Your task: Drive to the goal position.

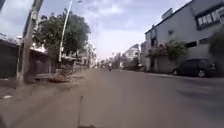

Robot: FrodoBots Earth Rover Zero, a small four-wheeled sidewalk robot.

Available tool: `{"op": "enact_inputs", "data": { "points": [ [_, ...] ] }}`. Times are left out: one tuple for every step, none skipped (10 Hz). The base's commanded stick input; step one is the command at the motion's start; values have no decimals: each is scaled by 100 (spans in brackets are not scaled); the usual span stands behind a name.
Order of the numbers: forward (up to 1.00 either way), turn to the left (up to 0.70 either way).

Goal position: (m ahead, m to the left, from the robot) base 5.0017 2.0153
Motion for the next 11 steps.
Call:
{"op": "enact_inputs", "data": {
  "points": [
    [100, 46],
    [100, 46],
    [100, 46],
    [100, 41],
    [100, 6],
    [100, 6],
    [100, 6],
    [100, 6],
    [100, 6],
    [100, 6],
    [100, 6]
  ]
}}
